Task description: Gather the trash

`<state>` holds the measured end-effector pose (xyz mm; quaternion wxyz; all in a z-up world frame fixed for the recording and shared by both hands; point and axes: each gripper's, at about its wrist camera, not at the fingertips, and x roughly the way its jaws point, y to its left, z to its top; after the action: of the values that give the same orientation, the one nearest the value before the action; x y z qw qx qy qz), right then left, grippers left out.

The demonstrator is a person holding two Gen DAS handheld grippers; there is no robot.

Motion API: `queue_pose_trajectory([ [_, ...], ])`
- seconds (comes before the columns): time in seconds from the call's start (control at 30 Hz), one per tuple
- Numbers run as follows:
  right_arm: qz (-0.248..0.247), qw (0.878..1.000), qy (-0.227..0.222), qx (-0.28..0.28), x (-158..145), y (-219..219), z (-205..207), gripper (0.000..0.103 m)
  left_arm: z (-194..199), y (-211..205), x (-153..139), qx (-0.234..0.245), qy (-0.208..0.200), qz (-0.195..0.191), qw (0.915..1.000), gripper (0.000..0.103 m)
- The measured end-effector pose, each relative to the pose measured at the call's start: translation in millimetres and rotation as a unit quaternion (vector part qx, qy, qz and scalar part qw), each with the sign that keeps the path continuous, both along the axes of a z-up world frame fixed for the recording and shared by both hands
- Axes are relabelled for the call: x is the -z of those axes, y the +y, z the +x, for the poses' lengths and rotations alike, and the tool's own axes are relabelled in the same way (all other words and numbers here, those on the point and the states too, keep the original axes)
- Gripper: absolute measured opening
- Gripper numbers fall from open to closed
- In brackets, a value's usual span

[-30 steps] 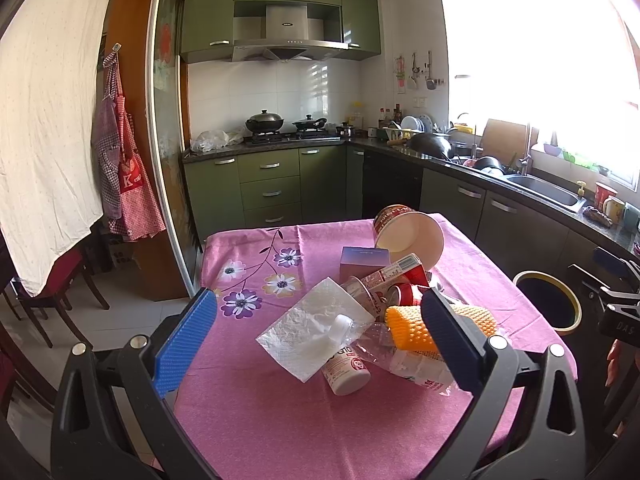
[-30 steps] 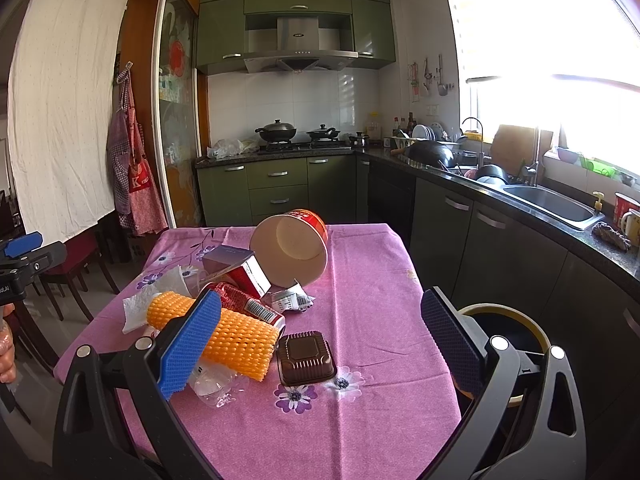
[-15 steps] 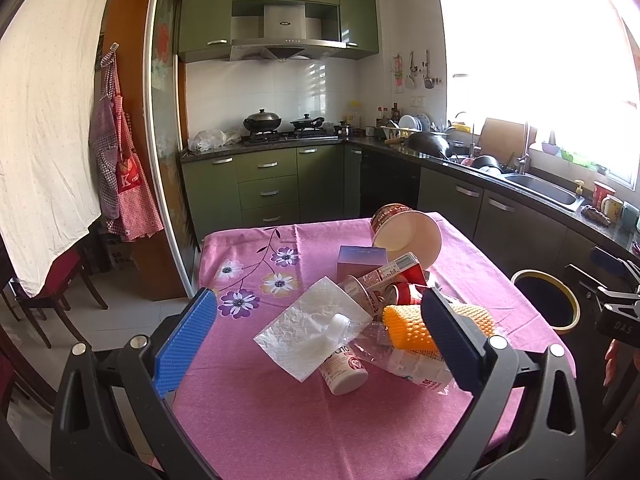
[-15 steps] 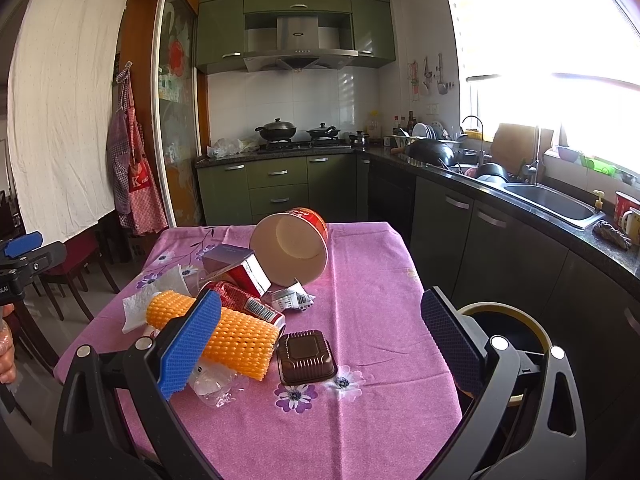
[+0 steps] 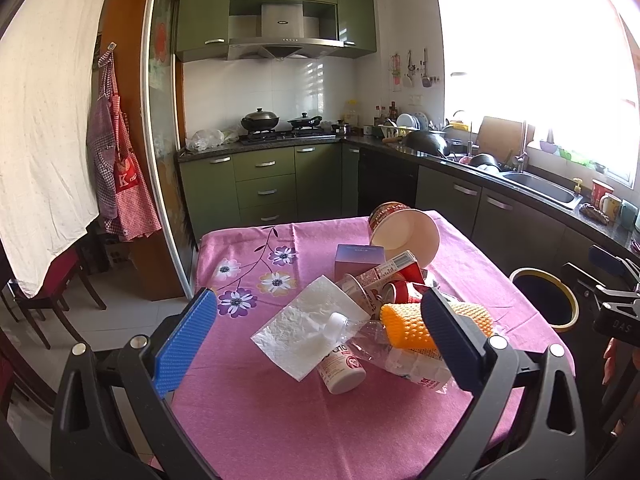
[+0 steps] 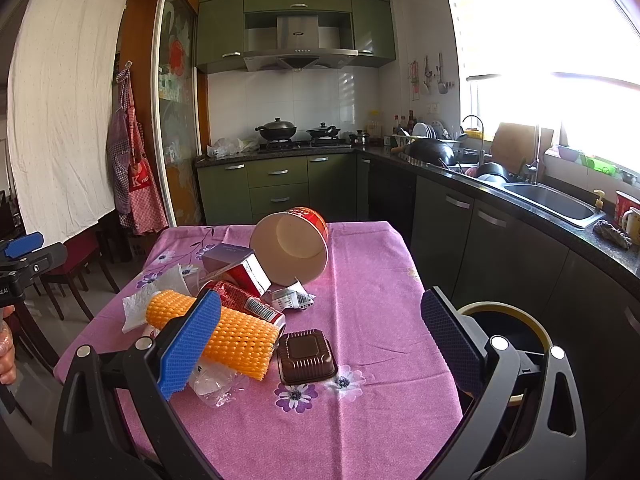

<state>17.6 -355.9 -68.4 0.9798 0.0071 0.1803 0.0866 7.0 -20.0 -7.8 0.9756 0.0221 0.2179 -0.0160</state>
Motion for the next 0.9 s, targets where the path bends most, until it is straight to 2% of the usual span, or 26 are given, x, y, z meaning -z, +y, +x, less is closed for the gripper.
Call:
queue_pose_trajectory([
  [0.9,0.001,1.000,0.002,0.000,-0.1,-1.0,1.6,0.099,-0.2,2.3,0.2,0.000,0.001,0.000,1.0000,0.097],
])
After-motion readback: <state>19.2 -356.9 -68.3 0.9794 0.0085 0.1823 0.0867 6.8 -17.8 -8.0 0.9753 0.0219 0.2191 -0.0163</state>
